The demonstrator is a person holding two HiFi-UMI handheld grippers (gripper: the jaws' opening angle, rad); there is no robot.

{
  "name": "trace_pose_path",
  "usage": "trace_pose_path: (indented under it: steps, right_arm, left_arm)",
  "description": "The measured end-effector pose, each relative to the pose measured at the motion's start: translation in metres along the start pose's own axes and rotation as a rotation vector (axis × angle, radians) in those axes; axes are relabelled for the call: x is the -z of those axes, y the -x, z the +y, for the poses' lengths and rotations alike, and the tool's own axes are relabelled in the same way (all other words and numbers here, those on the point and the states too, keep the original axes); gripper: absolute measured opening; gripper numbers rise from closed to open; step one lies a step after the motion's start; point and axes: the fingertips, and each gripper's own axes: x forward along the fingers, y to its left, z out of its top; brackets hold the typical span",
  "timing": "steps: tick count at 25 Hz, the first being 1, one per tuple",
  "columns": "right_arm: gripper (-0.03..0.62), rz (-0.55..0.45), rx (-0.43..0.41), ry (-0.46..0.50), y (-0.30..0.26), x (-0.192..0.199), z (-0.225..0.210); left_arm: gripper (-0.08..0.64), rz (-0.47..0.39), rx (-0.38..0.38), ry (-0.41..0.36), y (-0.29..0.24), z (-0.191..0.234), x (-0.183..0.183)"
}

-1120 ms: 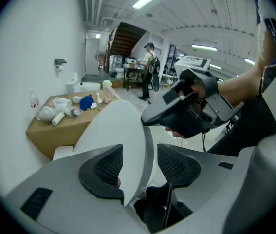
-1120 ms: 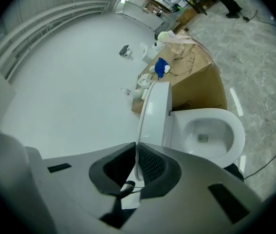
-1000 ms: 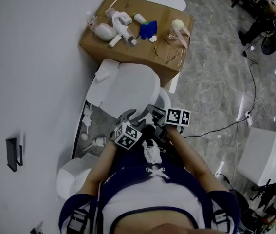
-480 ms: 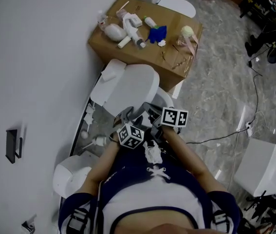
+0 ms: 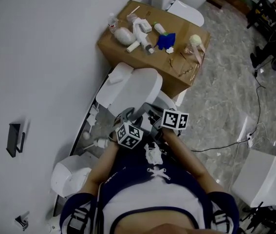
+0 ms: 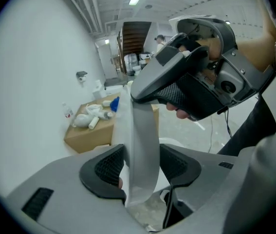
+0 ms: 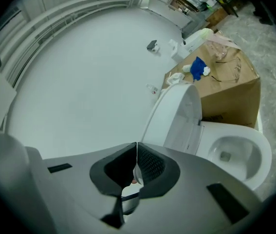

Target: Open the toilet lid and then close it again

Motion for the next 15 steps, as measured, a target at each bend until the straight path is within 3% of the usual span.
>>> trace_pose_path:
  steps: [5,12,15]
  right_arm:
    - [0.009,-0.079,-0.05,0.1,0.002,-0.016,0.024]
    - [0.009,-0.095,0.073,0.398,-0.002,-0.016,0.034]
    - [0.008,-0.062,0.097,0.484,-0.008,-0.012,0.037]
  left_arm:
    - [0.23,0.001,0.024,0.022,0.006,0.016,-0.001]
    - [0.229,-0.018,0.062,0.059,0.017,0.04,0.0]
    - [0.23,-0.034,0.084,0.071,0.021,0.05,-0.001]
